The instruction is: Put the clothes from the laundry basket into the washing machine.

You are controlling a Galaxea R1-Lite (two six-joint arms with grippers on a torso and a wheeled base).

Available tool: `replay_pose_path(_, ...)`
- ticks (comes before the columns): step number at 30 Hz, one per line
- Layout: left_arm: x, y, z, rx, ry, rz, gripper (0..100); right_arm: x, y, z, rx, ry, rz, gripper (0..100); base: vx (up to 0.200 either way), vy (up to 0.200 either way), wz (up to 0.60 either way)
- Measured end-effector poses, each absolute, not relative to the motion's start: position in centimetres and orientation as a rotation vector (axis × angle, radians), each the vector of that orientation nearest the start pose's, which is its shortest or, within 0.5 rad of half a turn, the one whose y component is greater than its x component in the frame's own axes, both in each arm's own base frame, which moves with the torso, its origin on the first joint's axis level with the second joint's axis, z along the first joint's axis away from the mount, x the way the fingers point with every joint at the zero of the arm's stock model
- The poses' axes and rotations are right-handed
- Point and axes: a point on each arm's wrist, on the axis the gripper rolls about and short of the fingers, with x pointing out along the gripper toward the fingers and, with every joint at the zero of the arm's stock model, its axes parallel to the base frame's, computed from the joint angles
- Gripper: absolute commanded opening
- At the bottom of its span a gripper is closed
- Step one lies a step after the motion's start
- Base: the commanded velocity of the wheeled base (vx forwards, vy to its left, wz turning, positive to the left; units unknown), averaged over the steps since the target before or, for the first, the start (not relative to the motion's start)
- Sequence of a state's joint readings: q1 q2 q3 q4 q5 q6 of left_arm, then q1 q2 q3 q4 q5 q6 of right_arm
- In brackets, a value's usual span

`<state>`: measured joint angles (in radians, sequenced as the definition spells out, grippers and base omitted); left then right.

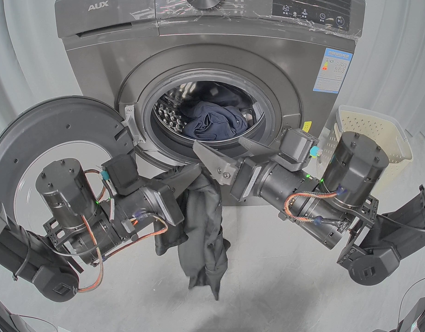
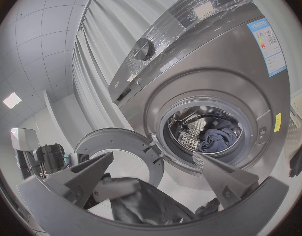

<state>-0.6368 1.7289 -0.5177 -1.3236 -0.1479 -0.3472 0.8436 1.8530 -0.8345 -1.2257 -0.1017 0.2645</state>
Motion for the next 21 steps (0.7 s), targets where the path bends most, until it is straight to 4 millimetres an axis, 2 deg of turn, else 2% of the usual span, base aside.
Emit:
replay_pose_path(4,23.4,-16.5,17.4,-0.363,0.001,-0.751,0,22.8,24.3,19.5,0.318,-0.079,0.737,100,0.000,0.000,0.00)
replay_pose_path(10,24.0,-16.2,18.0,-0.372,-0.035,-0.719,0,23.0,22.2,17.4,0.207,-0.026,0.688,100,0.000,0.000,0.00)
replay_pose_path(16,23.4,-15.6,19.6,-0.385,-0.097,-0.721,0,22.9,20.5,14.4,0.122,0.071,0.657,100,0.000,0.000,0.00)
replay_pose_path(21,22.4,-14.9,21.4,-0.396,-0.161,-0.735,0,23.3,20.2,12.4,0.083,0.132,0.648,100,0.000,0.000,0.00)
